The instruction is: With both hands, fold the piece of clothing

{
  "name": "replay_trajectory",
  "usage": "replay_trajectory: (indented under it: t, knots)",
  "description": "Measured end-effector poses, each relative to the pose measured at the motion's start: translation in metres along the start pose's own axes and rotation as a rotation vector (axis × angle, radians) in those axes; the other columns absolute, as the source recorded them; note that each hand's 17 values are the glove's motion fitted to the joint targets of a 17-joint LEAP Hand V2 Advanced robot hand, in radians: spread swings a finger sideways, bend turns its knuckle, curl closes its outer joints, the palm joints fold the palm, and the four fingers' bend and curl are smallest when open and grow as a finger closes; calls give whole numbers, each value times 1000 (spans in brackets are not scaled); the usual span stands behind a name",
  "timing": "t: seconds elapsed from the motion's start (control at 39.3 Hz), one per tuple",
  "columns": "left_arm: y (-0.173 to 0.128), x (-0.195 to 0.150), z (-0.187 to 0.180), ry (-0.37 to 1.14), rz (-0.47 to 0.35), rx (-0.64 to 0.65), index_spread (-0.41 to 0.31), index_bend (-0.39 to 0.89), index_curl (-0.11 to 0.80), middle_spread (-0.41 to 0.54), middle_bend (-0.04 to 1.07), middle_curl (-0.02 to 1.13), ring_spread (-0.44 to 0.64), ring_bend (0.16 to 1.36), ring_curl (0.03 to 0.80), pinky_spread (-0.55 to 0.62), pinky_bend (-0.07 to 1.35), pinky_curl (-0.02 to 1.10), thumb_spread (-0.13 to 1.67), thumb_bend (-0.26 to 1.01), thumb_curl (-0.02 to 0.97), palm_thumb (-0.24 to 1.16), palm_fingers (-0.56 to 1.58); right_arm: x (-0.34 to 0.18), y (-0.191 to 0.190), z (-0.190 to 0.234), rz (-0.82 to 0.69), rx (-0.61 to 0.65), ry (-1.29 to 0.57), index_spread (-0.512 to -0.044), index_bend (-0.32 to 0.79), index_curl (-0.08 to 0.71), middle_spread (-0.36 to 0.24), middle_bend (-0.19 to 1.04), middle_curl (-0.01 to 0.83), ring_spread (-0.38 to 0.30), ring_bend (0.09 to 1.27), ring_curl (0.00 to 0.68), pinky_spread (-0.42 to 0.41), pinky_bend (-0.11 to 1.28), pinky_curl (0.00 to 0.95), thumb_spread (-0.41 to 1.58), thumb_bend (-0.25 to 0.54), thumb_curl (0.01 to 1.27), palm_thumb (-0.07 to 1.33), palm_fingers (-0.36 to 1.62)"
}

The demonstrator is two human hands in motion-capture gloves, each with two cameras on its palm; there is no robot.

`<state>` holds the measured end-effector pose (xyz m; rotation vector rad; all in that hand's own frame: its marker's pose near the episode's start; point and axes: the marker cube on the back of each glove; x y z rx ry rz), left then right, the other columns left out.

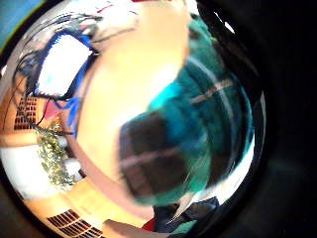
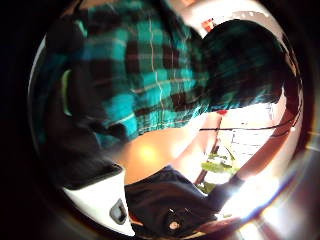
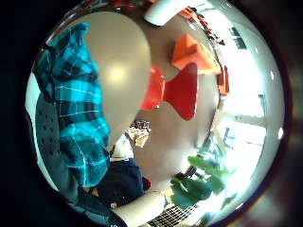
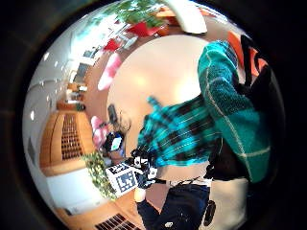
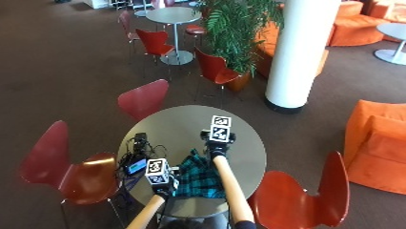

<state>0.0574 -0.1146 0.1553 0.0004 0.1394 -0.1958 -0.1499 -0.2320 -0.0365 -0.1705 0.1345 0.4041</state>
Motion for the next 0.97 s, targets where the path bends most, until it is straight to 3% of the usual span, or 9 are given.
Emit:
replay_trajectory:
  t: [0.08, 0.13, 0.28, 0.41, 0.56, 0.71, 0.84, 0.97]
  knots:
    - [-1, -30, -17, -12, -56, 143, -143, 349, 430, -27, 268, 357, 151, 370, 263, 116, 169, 292, 1354, 182, 305, 339, 711, -61, -24, 32, -80, 179, 22, -259, 173, 398, -205, 366, 501, -254, 704, 466, -340, 680, 421, 359, -34, 676, 1004, 1304]
    - [3, -51, -28, -26, -97, 183, -159, 356, 439, -58, 284, 370, 115, 352, 263, 76, 172, 293, 1382, 236, 340, 436, 783, -94, -15, 52, -137, 169, 30, -258, 171, 403, -209, 366, 503, -254, 706, 468, -340, 679, 424, 346, -34, 681, 1004, 1303]
    - [22, -113, -62, 7, -206, 212, -197, 372, 463, -117, 255, 393, 40, 321, 278, -8, 172, 309, 1385, 310, 427, 595, 880, -161, 61, 87, -329, 9, -28, -259, 94, 385, -214, 374, 510, -256, 751, 481, -345, 713, 437, 382, -43, 683, 988, 1284]
    - [37, -154, -89, 32, -285, 230, -211, 349, 469, -142, 245, 408, 10, 296, 290, -41, 161, 311, 1382, 321, 471, 634, 900, -185, 55, 86, -430, 138, -208, -251, 68, 349, -205, 357, 504, -261, 744, 472, -360, 707, 425, 544, -47, 653, 931, 1189]
    - [43, -178, -101, 22, -326, 234, -215, 317, 471, -157, 226, 415, -7, 276, 298, -57, 156, 308, 1379, 318, 512, 652, 919, -169, 41, 54, -437, 222, -301, -242, 71, 318, -186, 333, 493, -241, 687, 452, -341, 712, 418, 670, -33, 626, 913, 1159]
    - [52, -184, -116, -26, -341, 217, -219, 295, 475, -164, 207, 419, -15, 256, 305, -65, 151, 301, 1376, 301, 543, 639, 932, -115, 44, 22, -376, 260, -297, -239, 90, 300, -176, 297, 483, -231, 630, 435, -327, 711, 411, 757, -28, 605, 907, 1136]
    - [61, -183, -127, -44, -334, 205, -220, 273, 478, -162, 194, 423, -18, 242, 310, -67, 153, 298, 1376, 286, 564, 627, 938, -73, 25, 22, -327, 290, -276, -236, 94, 289, -183, 273, 476, -222, 603, 429, -314, 699, 406, 803, -23, 594, 916, 1138]
    - [68, -180, -133, -26, -327, 208, -221, 257, 480, -162, 182, 422, -19, 240, 319, -69, 152, 295, 1385, 271, 577, 608, 941, -43, 39, 11, -311, 344, -225, -238, 99, 282, -186, 251, 471, -219, 590, 427, -306, 689, 402, 827, -24, 585, 918, 1148]
